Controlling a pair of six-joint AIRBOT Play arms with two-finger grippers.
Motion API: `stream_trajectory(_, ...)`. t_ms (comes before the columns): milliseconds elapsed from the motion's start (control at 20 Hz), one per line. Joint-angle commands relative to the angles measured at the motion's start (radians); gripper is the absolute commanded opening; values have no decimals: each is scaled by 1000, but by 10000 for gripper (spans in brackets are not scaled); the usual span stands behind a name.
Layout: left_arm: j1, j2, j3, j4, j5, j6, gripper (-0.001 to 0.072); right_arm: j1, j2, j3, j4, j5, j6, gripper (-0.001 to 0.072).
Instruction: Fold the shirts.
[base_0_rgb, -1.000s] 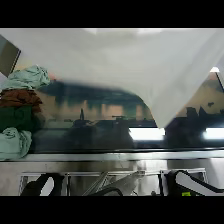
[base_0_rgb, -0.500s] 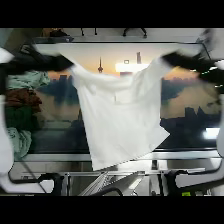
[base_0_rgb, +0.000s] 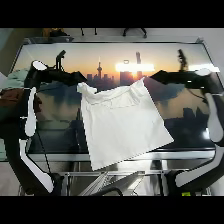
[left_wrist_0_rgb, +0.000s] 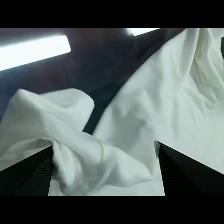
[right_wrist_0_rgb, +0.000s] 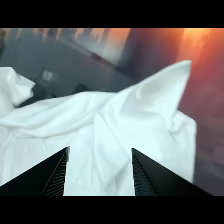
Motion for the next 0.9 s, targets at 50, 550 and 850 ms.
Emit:
stream_trajectory(50,44,-27,124,51,-5,-2,696,-197,167,-145,-296,203,273,446)
stream_trajectory(550,63,-20,105,97,95,39,697,-350,530,-920,-543,127,385,530)
stream_trajectory(850,63,-20,105,97,71,70,697,-350,424,-969,-437,108,237,528)
